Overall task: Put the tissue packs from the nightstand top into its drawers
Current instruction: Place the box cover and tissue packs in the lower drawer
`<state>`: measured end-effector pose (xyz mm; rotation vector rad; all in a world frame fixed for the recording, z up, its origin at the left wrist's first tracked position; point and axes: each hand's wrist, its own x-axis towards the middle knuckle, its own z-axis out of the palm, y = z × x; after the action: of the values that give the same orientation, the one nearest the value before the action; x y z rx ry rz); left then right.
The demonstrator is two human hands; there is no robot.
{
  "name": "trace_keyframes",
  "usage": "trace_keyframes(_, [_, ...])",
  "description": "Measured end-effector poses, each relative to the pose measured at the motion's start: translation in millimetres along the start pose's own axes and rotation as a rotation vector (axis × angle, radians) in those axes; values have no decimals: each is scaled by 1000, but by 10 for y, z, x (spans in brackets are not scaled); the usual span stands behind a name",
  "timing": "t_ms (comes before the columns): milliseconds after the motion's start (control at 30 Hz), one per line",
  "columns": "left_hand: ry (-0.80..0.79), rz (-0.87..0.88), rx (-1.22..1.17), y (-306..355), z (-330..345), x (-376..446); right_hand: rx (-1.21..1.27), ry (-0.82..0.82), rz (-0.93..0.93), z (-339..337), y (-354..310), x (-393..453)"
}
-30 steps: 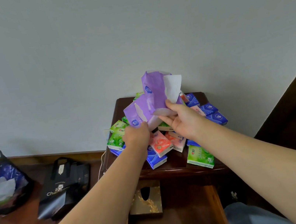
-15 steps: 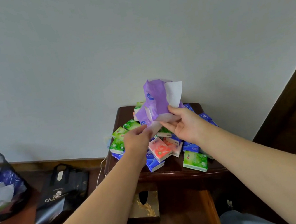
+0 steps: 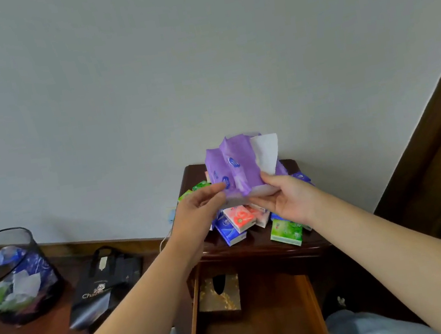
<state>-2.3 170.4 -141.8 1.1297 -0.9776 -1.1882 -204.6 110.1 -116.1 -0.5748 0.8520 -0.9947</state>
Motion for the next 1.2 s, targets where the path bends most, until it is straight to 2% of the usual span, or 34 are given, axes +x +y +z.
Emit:
trace_keyframes(100, [63, -99, -131, -77, -24, -172, 45, -10, 29, -74, 226, -189])
trace_keyframes(233, [-14, -281, -190, -296, -105, -405, -46, -43, 148, -192, 609, -419])
trace_keyframes(367, [31, -379, -102, -662, -229, -615, -222, 17, 256, -468, 977, -562])
trace_keyframes(567, [-5, -635, 29, -1323, -549, -918, -407, 66, 447, -1096, 1402, -680])
trace_keyframes(733, [103, -786, 114, -1765, -764, -949, -451, 140, 577, -1644, 1684, -639])
trace_keyframes(1000, [104, -914, 100, -2265, -802, -775, -334, 554, 459, -1946, 2250, 12])
trace_keyframes(1200, [146, -873, 57, -2494, -921, -716, -311, 635, 360, -1936, 2612, 513])
